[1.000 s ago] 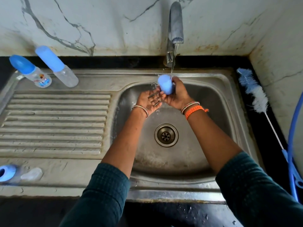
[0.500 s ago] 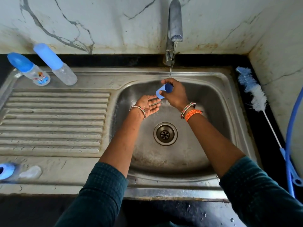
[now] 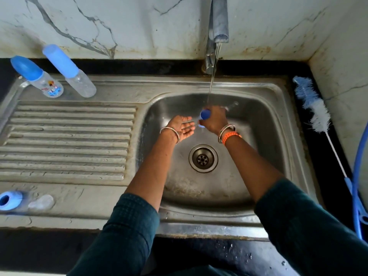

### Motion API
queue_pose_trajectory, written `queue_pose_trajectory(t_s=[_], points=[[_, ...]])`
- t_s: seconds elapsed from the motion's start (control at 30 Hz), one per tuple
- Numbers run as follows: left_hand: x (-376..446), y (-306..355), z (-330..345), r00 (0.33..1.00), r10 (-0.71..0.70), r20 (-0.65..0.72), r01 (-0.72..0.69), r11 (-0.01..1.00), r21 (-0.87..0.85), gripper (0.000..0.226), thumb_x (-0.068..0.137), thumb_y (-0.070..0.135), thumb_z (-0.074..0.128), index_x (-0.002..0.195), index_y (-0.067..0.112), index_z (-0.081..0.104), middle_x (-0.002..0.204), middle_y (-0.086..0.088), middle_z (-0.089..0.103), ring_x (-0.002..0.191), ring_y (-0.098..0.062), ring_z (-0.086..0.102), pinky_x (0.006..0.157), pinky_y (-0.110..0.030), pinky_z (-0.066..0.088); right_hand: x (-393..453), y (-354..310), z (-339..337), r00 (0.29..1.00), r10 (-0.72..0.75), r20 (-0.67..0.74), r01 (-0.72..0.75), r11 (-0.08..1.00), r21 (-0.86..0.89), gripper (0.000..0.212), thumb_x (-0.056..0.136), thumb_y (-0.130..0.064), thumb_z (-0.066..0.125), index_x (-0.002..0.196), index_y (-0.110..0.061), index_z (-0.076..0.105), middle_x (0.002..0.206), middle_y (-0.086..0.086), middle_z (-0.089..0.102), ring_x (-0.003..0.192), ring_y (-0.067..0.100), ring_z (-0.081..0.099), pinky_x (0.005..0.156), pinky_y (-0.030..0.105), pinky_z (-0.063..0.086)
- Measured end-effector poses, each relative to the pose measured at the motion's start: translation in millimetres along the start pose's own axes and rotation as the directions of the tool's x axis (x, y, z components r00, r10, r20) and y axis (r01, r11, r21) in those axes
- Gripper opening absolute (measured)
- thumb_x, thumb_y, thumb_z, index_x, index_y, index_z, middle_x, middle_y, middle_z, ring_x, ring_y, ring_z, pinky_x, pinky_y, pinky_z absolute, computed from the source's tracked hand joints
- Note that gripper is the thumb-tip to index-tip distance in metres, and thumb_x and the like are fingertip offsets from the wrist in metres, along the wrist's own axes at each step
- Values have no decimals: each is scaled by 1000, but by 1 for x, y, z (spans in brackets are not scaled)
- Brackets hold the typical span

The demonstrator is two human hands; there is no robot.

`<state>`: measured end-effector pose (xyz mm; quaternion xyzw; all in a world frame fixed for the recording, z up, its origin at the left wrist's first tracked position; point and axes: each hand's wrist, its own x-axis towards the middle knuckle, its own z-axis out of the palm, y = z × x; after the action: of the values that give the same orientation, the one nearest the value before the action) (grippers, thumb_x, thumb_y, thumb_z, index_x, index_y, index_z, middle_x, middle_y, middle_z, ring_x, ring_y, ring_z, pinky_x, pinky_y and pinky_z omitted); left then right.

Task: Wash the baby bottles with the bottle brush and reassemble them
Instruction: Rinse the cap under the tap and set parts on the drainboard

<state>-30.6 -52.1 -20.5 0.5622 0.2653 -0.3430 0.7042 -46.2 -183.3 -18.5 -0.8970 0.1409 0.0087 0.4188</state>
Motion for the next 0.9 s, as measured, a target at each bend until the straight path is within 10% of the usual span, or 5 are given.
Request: queue_pose_trajectory(t_s=[0.2, 0.3, 0.4, 0.73, 0.9], points=[[-7, -1, -3, 1000, 4, -13, -5, 997, -80, 35, 100, 18, 34, 130, 7, 50, 124, -17, 50, 97, -26, 52, 94, -39, 43, 13, -9, -5, 992, 78, 101, -94, 983, 157, 37, 77, -4, 73, 112, -2, 64, 111, 12, 61, 100, 21, 57, 81, 24, 43], [-18, 7, 2, 994, 71, 86, -58, 987, -151, 19, 100, 24, 39, 105, 14, 55, 103, -8, 58, 90, -21, 56, 85, -37, 48, 9, -29, -20, 924, 231, 306, -383, 595, 706, 8, 87, 0, 55, 87, -6, 59, 87, 11, 60, 80, 21, 58, 62, 26, 53], [-35, 13, 11, 973, 171, 157, -150, 979, -137, 11, 99, 19, 44, 97, 21, 55, 90, -2, 60, 82, -14, 58, 77, -31, 49, -2, -33, -38, 855, 267, 445, -508, 253, 824, 19, 93, -12, 39, 95, -4, 56, 91, 14, 60, 78, 25, 59, 54, 27, 55], [-71, 10, 14, 952, 289, 95, -294, 955, 37, 19, 92, -3, 54, 80, 11, 58, 68, -4, 64, 68, -16, 57, 54, -18, 54, -52, -45, -40, 853, 425, 304, -513, 573, 638, 16, 99, -17, 46, 108, -8, 56, 99, 12, 56, 76, 21, 54, 63, 33, 49], [-94, 14, 6, 917, 393, 63, -397, 916, 64, 20, 92, -1, 55, 78, 13, 60, 54, 3, 64, 53, -9, 59, 46, -14, 51, -79, -63, -33, 940, 239, 244, -341, 672, 657, 31, 90, -33, 64, 110, -9, 60, 106, 9, 63, 89, 18, 61, 61, 25, 55]])
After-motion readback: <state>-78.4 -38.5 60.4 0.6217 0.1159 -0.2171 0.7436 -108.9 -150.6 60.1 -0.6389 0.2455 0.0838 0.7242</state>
